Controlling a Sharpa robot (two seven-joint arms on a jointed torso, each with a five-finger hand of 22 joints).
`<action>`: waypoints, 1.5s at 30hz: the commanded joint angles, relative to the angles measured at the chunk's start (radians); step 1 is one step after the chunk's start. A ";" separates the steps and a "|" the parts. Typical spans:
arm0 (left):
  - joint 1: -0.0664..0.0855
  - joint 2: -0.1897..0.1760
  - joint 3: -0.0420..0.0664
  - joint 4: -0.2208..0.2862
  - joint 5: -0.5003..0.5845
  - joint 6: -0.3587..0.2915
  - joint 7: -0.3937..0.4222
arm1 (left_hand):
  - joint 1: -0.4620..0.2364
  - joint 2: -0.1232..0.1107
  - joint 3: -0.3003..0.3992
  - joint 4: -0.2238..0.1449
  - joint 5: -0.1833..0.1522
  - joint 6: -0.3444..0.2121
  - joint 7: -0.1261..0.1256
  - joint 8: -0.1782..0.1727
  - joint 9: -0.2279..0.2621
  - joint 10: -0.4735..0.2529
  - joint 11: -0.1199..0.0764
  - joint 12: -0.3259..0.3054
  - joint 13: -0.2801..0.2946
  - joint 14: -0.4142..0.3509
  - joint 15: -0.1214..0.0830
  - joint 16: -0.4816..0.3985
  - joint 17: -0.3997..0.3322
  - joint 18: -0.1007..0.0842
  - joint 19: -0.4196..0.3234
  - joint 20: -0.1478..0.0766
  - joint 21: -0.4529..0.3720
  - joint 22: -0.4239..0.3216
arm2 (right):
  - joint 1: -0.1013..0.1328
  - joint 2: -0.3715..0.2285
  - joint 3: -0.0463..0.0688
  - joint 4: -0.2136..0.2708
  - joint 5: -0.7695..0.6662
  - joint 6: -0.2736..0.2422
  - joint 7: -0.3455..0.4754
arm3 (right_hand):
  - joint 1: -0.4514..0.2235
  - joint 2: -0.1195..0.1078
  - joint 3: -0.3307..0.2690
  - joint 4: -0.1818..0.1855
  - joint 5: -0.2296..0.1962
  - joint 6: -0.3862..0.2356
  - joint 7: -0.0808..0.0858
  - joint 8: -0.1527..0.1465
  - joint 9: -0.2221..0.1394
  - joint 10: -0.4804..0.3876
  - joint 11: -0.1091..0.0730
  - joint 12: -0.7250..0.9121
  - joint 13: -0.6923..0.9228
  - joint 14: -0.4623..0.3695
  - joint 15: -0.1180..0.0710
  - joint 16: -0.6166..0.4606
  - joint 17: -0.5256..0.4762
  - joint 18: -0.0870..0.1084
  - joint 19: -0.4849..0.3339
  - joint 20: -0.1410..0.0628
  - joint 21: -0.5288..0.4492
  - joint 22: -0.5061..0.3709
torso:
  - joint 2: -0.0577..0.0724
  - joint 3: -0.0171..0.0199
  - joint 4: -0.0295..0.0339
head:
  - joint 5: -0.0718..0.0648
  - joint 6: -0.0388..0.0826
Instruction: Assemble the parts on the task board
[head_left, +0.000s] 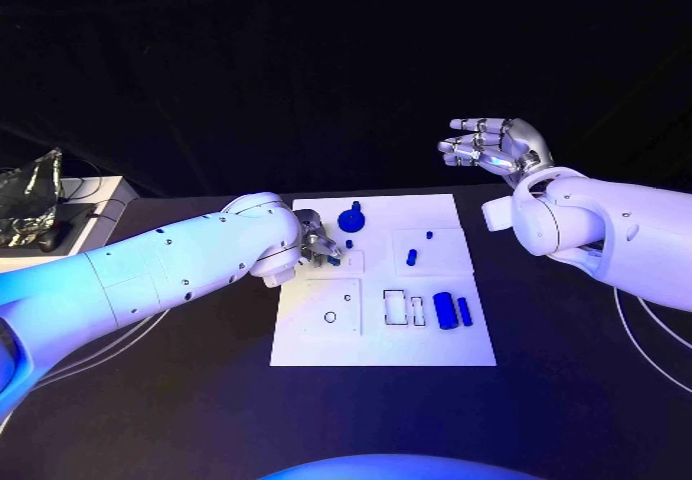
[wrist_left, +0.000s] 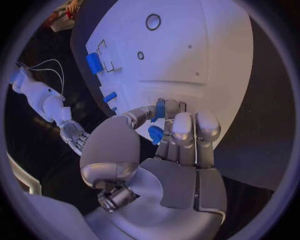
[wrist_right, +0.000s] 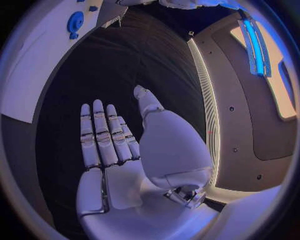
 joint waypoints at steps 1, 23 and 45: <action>-0.001 0.002 -0.001 0.000 -0.005 0.016 0.001 | 0.006 -0.001 0.141 -0.143 0.003 0.034 -0.026 0.005 0.069 0.001 -0.003 -0.003 0.002 0.004 0.000 -0.004 0.001 -0.001 0.007 -0.002 -0.006 0.001 | 0.000 0.003 0.000 0.000 -0.001 0.020 0.016 | -0.001 -0.007 0.003 0.006 0.007 -0.003 0.039 -0.004 -0.001 -0.011 0.000 -0.005 -0.001 -0.009 -0.001 -0.004 -0.001 0.017 -0.011 0.001 -0.005 -0.001 | -0.001 -0.0001 -0.0005 | 0.002 0.004; -0.003 0.004 -0.009 -0.004 -0.003 0.026 -0.001 | 0.006 -0.001 0.141 -0.142 0.003 0.034 -0.026 0.004 0.070 0.000 -0.003 -0.004 0.002 0.003 0.000 -0.005 0.002 -0.001 0.008 -0.002 -0.006 0.003 | 0.000 0.004 0.000 0.005 -0.007 0.022 0.017 | -0.002 -0.004 0.001 0.005 0.006 -0.005 0.044 -0.004 -0.001 -0.012 0.002 -0.004 -0.001 -0.012 0.000 -0.004 -0.001 0.008 -0.055 0.002 -0.008 -0.003 | 0.003 -0.0008 -0.0012 | -0.001 -0.001; -0.003 0.019 -0.014 -0.013 -0.002 0.040 -0.001 | 0.011 -0.001 0.139 -0.139 0.002 0.034 -0.025 0.002 0.073 -0.001 -0.003 -0.006 0.005 0.003 0.001 -0.007 0.004 -0.001 0.008 -0.002 -0.010 0.008 | 0.000 0.005 0.000 0.007 -0.010 0.024 0.016 | -0.002 -0.003 0.000 0.004 0.006 -0.006 0.044 -0.005 -0.001 -0.015 0.002 -0.004 -0.001 -0.014 0.001 -0.004 -0.001 0.006 -0.061 0.002 -0.008 -0.003 | 0.002 0.0001 -0.0005 | -0.003 -0.010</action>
